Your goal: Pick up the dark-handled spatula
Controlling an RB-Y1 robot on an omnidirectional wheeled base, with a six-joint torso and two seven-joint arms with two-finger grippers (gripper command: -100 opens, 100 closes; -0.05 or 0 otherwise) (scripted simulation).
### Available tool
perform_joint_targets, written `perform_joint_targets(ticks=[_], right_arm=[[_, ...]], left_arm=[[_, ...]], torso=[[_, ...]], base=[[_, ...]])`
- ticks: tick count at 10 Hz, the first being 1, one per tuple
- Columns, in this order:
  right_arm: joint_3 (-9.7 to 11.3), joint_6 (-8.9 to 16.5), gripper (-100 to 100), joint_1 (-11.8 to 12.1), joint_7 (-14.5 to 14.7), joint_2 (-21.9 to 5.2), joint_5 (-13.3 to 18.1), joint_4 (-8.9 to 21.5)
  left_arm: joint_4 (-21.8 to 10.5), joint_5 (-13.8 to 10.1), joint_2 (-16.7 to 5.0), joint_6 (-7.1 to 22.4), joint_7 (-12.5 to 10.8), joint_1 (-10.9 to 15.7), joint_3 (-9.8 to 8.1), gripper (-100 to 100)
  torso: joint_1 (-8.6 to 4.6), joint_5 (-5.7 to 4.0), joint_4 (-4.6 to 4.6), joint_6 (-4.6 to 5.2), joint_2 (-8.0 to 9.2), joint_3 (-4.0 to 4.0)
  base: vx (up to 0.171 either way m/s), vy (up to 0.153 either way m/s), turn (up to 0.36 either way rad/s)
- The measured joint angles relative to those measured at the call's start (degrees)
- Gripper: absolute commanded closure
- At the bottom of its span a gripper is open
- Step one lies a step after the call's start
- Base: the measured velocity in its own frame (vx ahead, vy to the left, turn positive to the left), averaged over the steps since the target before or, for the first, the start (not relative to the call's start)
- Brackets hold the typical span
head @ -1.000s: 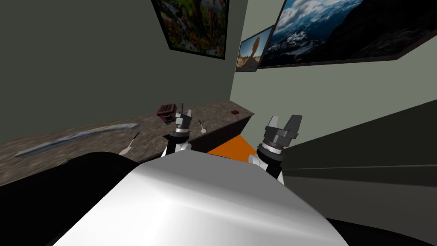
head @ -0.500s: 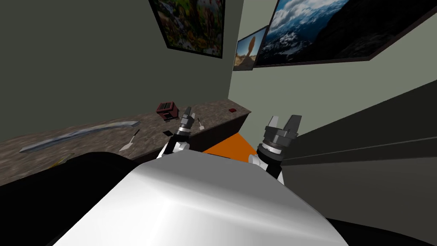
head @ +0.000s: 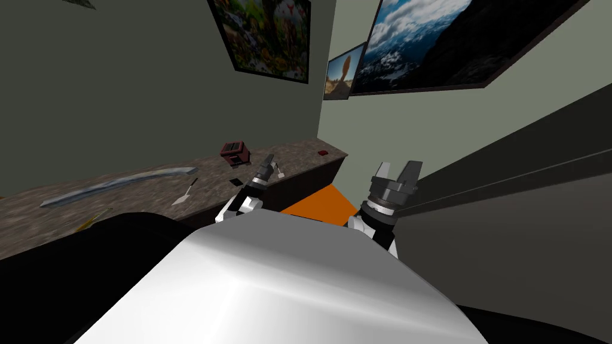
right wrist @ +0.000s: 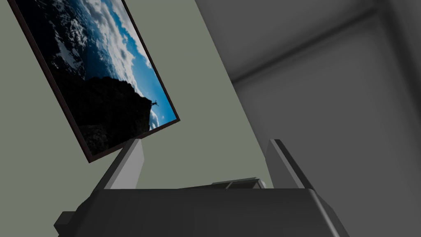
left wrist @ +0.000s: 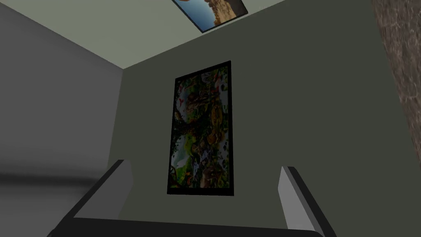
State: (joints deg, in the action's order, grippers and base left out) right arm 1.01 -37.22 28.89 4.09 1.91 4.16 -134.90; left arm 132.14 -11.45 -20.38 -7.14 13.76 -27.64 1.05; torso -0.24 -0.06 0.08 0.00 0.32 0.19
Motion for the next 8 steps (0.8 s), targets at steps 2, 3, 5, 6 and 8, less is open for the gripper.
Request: perform_joint_targets(ticks=[2,3,5,6,8], right_arm=[[0.0,0.0,0,0.0,0.0,0.0,0.0,0.0],[0.0,0.0,0,0.0,0.0,0.0,0.0,0.0],[0.0,0.0,0,0.0,0.0,0.0,0.0,0.0],[0.0,0.0,0,0.0,0.0,0.0,0.0,0.0],[0.0,0.0,0,0.0,0.0,0.0,0.0,0.0]], left_arm=[[-0.5,-1.3,-2.6,2.8,0.6,0.7,-0.69,-100],[-1.0,-1.7,-3.6,4.0,0.8,0.9,-0.86,-100],[-1.9,-2.7,-5.9,6.7,1.6,1.6,-1.05,-100],[-2.6,-3.4,-7.4,8.3,2.2,2.2,-1.11,-100],[-2.8,-4.6,-9.8,11.2,2.9,2.2,-1.65,-100]], torso=[[0.05,0.01,0.00,0.00,-0.01,-0.01],[0.07,0.01,0.00,-0.01,-0.04,-0.02],[0.05,0.01,0.00,-0.01,-0.04,-0.02],[0.06,0.01,-0.01,0.00,-0.03,-0.02],[0.00,0.00,-0.01,0.00,-0.07,-0.03]], base=[[-0.078,-0.055,-0.023],[-0.091,-0.063,-0.027],[-0.075,-0.055,-0.021],[-0.064,-0.051,-0.014],[-0.073,-0.081,-0.037]])
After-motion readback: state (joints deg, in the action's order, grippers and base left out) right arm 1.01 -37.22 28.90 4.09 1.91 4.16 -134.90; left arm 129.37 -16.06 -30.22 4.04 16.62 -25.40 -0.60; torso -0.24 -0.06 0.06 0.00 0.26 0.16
